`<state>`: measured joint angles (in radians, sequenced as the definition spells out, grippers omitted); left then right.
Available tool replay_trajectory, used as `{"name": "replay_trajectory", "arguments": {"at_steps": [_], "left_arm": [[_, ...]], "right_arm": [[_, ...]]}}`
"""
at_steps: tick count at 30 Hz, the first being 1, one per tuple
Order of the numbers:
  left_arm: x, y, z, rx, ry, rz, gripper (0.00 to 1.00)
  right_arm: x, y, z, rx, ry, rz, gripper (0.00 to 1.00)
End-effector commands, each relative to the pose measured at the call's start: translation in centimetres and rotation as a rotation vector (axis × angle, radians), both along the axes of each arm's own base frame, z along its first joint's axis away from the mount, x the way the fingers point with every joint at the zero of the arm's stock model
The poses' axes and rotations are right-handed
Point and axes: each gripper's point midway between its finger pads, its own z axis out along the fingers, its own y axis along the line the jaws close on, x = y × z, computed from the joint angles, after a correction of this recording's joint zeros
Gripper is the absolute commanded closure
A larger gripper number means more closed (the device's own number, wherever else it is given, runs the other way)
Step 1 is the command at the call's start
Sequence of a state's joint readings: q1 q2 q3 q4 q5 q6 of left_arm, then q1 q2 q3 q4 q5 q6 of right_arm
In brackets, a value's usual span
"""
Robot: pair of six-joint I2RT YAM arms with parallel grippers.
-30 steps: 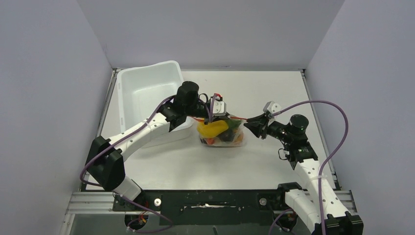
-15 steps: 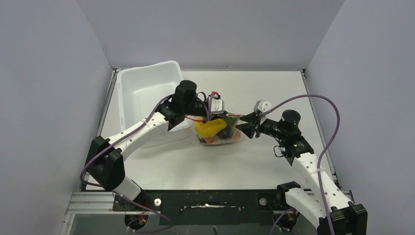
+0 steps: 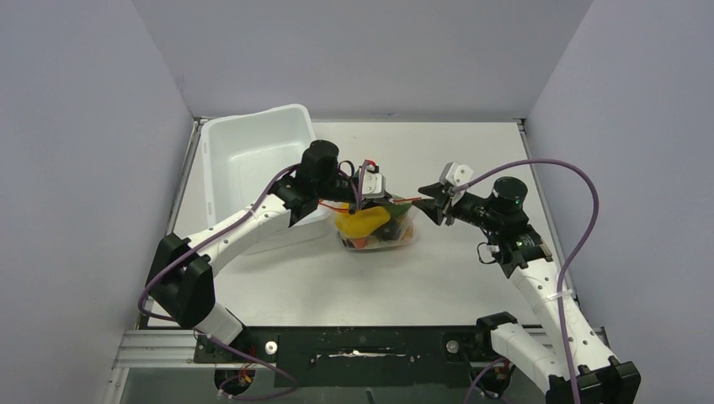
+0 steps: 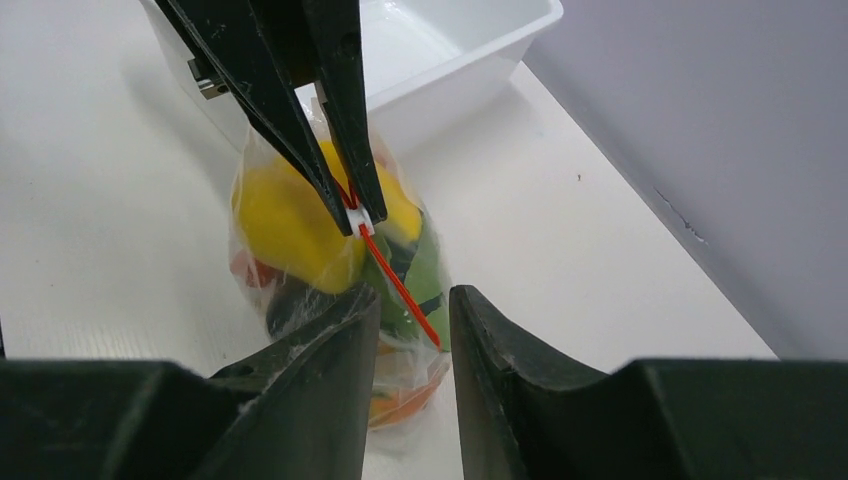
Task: Place the food in the zip-top bag and seal the zipper
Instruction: Zip the zipper food storage bag at the center of the board.
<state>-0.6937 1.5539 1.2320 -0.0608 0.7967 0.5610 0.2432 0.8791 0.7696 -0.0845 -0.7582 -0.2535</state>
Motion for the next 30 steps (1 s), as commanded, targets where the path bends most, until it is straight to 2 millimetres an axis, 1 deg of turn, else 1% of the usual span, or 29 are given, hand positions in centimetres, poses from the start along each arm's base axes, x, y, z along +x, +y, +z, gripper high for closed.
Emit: {"name": "replay_trajectory", "arguments": {"at_steps": [1,3,4,9,12,16,17,19,20,24,30], "left_arm": [[-1.3,-0.3,4.2,-0.100,-0.080,-0.070,1.00],[-1.5,-0.3,4.5,-0.106,-0.083,-0.075,1.00],[-1.5,-0.3,4.5,-0.107,-0.081,-0.077,1.00],[-1.6,-0.3,4.5,-0.106,-0.074,-0.081,1.00],[-1.6,-0.2,4.4,-0.102,-0.077,-0.078,1.00],[-1.5,-0.2,4.5,-0.102,-0.077,-0.076,1.00],[-1.5,-0.2,4.4,-0.100,-0.075,-0.077,1.00],[-1.7,0.0,4.4,-0.100,-0.066,-0.079,1.00],[-1.7,0.0,4.4,-0.101,-0.062,-0.078,1.00],[-1.3,0.5,4.2,-0.091,-0.056,-0.049,1.00],[-0.8,1.9,4.3,-0.084,-0.061,-0.010,1.00]], "right_arm": [[0.4,0.2,1.2,-0.035,-0.055,0.029,0.64],[0.4,0.8,1.0,-0.039,-0.048,0.073,0.60],[0.5,1.1,1.0,-0.037,-0.044,0.092,0.60],[-0.3,2.5,0.0,-0.028,-0.022,0.204,0.60],[-0.1,2.8,-0.8,-0.041,0.006,0.231,0.62],[0.4,2.8,-1.0,-0.049,0.003,0.230,0.72],[0.5,2.8,-0.9,-0.052,-0.004,0.225,0.78],[0.8,2.5,-0.7,-0.057,-0.012,0.194,0.97],[1.0,2.2,-0.7,-0.062,-0.016,0.171,1.00],[1.5,1.2,-0.6,-0.061,-0.017,0.082,1.00],[2.4,-1.0,-0.3,-0.021,-0.004,-0.080,1.00]]}}
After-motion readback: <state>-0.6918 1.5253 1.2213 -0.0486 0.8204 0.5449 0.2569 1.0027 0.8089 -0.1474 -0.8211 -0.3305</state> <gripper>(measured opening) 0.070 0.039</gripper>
